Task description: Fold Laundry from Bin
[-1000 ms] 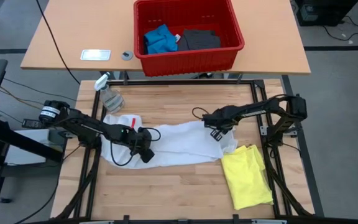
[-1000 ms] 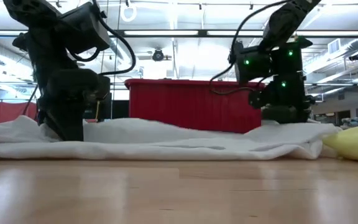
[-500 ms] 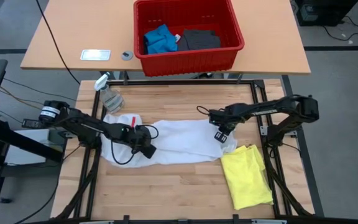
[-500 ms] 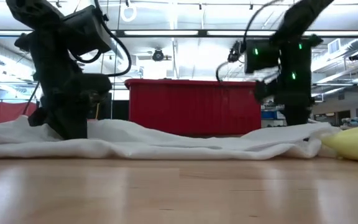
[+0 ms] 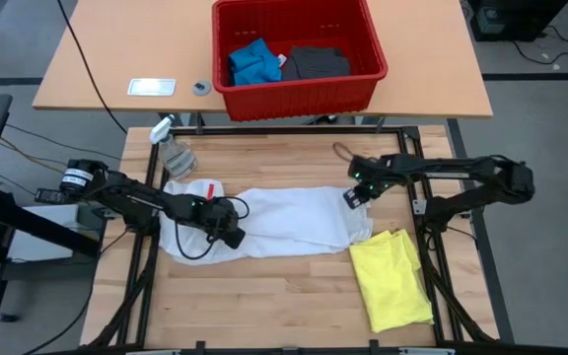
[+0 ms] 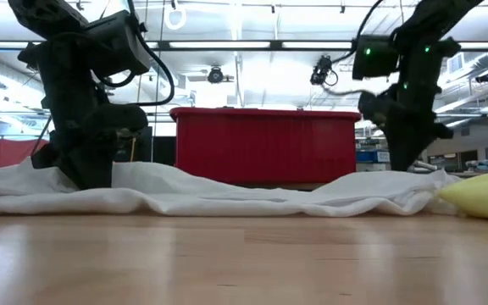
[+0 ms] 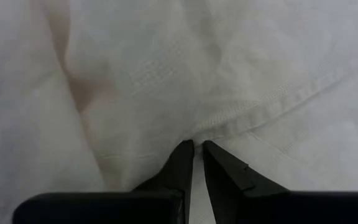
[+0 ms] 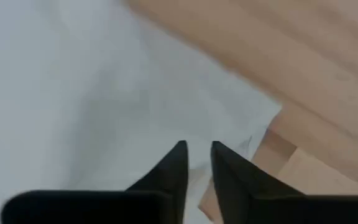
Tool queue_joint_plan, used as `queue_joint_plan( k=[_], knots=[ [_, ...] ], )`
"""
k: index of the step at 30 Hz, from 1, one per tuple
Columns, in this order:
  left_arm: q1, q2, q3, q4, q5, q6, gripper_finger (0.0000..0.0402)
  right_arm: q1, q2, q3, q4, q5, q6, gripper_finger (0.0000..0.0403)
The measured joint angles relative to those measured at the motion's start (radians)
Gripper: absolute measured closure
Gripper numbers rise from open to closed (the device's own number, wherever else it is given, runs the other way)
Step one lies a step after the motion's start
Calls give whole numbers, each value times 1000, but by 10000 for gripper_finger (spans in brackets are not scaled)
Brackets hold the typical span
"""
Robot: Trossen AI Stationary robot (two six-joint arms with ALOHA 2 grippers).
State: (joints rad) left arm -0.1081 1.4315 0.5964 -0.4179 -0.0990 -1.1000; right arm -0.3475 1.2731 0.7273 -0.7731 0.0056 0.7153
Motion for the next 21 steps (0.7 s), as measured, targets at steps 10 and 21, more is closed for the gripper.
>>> queue_joint_plan(
  k=[10,21],
  knots=[
    [0,1,-1,6,-2,-11,351,-42,-68,-149,124,-112,151,188],
    [0,1,-1,9,-4,-15,351,-59,-6,-215,305,-148,125,270]
  ],
)
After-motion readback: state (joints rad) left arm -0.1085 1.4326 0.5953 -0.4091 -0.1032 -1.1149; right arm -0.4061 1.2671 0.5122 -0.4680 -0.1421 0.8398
